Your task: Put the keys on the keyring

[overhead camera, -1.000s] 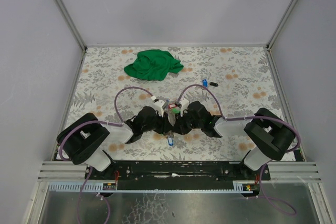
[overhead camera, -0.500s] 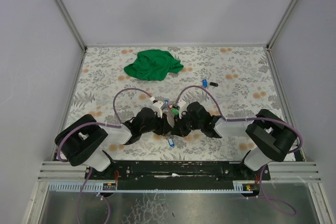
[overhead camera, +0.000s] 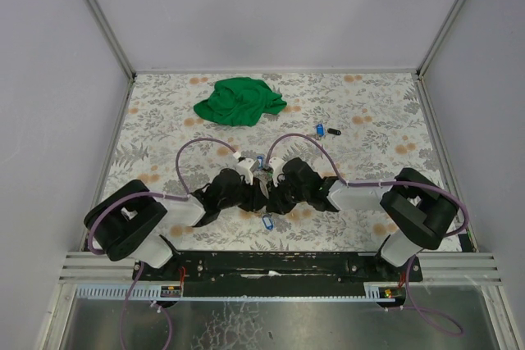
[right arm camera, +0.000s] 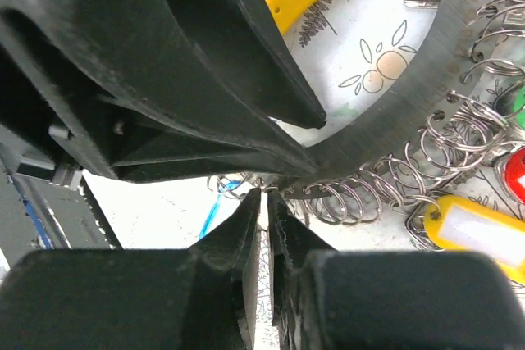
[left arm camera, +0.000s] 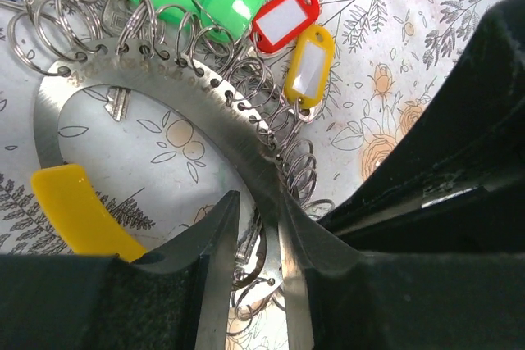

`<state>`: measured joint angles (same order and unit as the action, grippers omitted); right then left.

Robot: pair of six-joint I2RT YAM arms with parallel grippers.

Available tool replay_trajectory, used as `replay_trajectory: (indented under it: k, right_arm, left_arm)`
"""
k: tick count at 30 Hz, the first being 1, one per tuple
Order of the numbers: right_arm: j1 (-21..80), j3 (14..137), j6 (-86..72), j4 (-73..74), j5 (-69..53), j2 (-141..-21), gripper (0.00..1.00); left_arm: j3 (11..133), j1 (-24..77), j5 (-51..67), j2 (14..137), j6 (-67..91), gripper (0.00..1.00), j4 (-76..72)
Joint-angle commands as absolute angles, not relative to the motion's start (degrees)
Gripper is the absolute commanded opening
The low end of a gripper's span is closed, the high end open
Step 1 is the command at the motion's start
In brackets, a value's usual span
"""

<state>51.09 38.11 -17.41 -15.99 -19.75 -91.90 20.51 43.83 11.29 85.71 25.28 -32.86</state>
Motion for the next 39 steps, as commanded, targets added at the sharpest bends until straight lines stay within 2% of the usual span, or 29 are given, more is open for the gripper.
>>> replay_trajectory:
  k: [1,14,20,39]
  right_arm:
    - [52.0,40.69,-14.79,-11.3,-15.72,-91.45,0.13]
    - [55.33,42.97,-8.45,-6.05,-10.76,-86.45,0.31]
    - [56.93,43.57,-4.4,-3.39,-7.24,-85.18,0.32]
    - [61.7,45.35,0.27,-3.03,0.22,-91.26,0.33]
  left_arm:
    - [18.99,43.93,9.5,84.18,25.4,0.25,-31.66]
    - [18.51,43.46,8.73,82.65,25.3,0.25,-30.92]
    - [18.1,42.85,9.39,82.18,25.65,0.25,-31.38]
    - [18.26,42.19,11.15,83.54,25.84,0.25,-31.93]
